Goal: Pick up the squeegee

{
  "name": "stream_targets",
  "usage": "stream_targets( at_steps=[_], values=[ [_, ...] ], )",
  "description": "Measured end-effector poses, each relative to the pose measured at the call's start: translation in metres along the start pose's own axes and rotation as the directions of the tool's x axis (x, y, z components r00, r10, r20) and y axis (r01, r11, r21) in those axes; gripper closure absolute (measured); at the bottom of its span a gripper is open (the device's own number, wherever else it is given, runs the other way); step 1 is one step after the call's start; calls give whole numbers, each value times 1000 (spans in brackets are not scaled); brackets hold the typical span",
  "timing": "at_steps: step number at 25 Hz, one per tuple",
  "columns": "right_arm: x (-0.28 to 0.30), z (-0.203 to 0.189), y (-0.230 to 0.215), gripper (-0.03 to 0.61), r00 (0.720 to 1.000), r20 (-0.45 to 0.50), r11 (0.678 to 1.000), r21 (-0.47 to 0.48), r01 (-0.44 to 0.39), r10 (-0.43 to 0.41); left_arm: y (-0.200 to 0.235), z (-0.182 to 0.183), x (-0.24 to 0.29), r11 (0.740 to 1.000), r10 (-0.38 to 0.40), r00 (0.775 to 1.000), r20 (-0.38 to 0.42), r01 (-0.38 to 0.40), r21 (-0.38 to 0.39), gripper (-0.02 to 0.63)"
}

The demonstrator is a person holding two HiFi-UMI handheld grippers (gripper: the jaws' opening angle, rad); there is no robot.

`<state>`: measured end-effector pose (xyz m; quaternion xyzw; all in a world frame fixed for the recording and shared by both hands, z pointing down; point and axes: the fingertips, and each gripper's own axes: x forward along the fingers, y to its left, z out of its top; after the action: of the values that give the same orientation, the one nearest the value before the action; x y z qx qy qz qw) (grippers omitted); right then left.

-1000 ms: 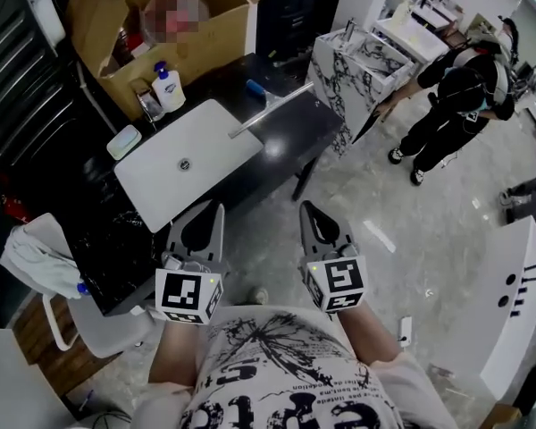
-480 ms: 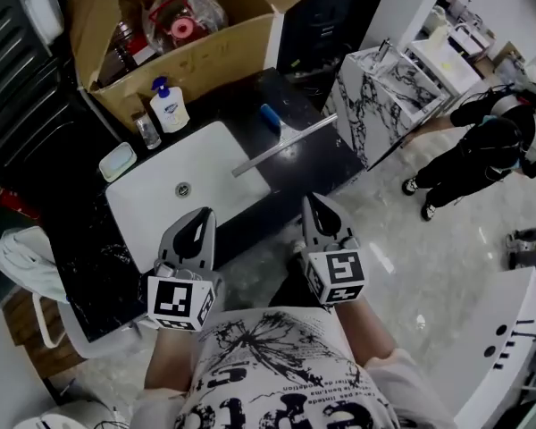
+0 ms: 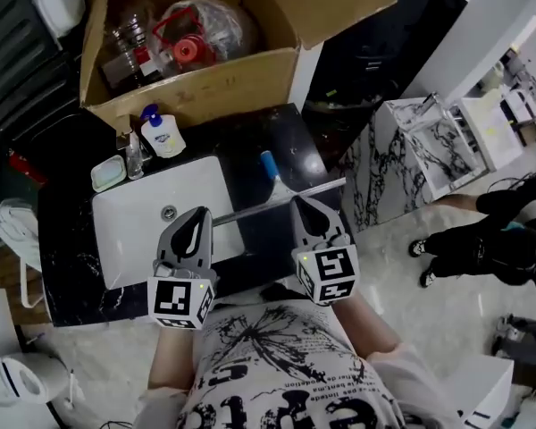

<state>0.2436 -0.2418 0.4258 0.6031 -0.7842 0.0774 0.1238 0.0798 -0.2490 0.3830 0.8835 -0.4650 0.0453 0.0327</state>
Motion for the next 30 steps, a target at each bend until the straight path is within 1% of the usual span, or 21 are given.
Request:
stream_targets(
  at_steps=[2,4,7,9,12,16,17,19,23,25,27,30],
  values=[
    [18,1,-16,586,998,-15,998,-14,-55,55,-4,-5,17,998,63,998,-7,-63,-14,596],
    [33,-4,-28,585,994,-44,994,-13,-105,104,-8,-10,29,994,107,994,-20,-107,-16,596],
    [55,-13,-41,584,982,-89,986,8,-164,164,-16,-13,45,992,127,992,-24,-127,6,596],
    [70,-18,-44,584,972,-122,980,23,-197,198,-15,-11,51,988,153,988,-35,-153,0,597],
    [89,-31,-42,584,956,-185,974,37,-224,227,-7,-10,53,982,187,981,-42,-188,-15,597],
    [109,-56,-36,583,925,-302,971,10,-237,229,4,-9,53,979,200,979,-40,-201,-24,597],
    [113,-62,-35,580,915,-333,970,6,-241,230,7,-7,52,980,198,979,-39,-199,-26,597],
    [122,-75,-30,508,889,-394,968,9,-251,234,13,-6,52,981,189,981,-36,-190,-29,597],
    [138,-97,-30,434,850,-486,973,4,-230,203,20,-11,55,987,160,986,-51,-161,-28,597],
    [145,-107,-29,411,825,-532,975,9,-220,192,24,-14,56,988,152,986,-62,-153,-19,597],
    [151,-120,-26,407,787,-586,976,27,-216,191,29,-18,56,988,151,986,-74,-152,-19,597],
    [159,-138,-24,397,722,-666,977,52,-207,188,38,-26,56,987,159,983,-87,-162,-19,597]
  ],
)
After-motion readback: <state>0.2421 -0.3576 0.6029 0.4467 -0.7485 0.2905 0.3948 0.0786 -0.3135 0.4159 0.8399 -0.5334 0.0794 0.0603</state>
